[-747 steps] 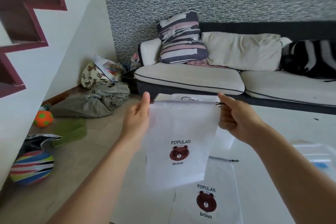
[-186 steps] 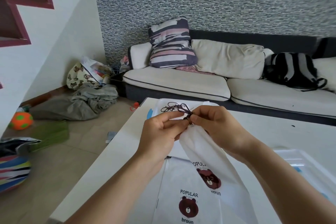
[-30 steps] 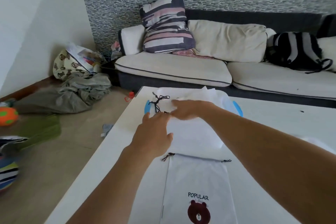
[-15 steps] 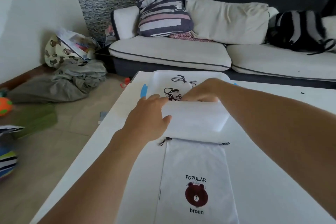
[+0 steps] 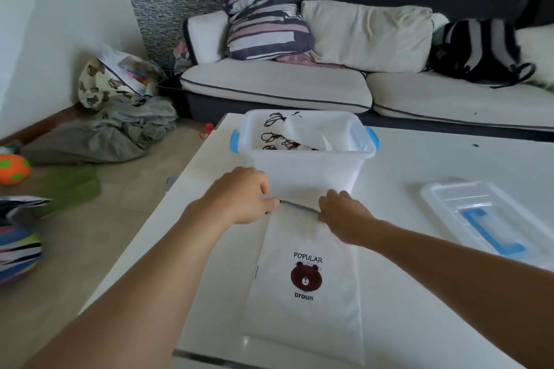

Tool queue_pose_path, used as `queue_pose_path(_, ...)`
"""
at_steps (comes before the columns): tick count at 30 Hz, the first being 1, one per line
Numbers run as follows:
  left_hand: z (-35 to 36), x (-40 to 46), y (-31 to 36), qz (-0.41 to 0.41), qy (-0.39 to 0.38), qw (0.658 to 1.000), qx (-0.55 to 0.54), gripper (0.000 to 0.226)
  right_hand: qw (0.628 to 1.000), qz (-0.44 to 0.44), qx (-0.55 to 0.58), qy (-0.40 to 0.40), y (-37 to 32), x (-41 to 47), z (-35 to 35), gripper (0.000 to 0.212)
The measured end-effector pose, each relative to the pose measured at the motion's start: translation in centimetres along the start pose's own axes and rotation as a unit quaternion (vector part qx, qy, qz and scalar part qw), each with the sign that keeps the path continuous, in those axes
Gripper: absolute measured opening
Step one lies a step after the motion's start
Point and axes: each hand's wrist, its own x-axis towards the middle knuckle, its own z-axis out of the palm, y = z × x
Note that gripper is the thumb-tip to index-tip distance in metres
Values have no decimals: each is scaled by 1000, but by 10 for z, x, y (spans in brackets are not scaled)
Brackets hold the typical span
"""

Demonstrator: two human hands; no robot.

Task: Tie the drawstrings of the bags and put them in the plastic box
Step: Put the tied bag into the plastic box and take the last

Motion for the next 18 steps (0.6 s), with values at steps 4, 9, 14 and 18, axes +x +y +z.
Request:
queue_pose_path(4,-6,-6,0,-4,0,994,-107,83,976,-54,206,53,-2,-15,-46,23)
queue_pose_path(9,-29,-18,23,-7,49,816,-576,60,929,-176,295,138,-13,-68,-164,20)
queue_pose_path(14,-51,-31,38,-27,80,640,-764,12,902,-123,319,263,-14,-95,-172,19)
queue_pose_path(18,-50,-38,42,-31,112,613,-782,14,843,-71,470,252,-10,-102,-159,24)
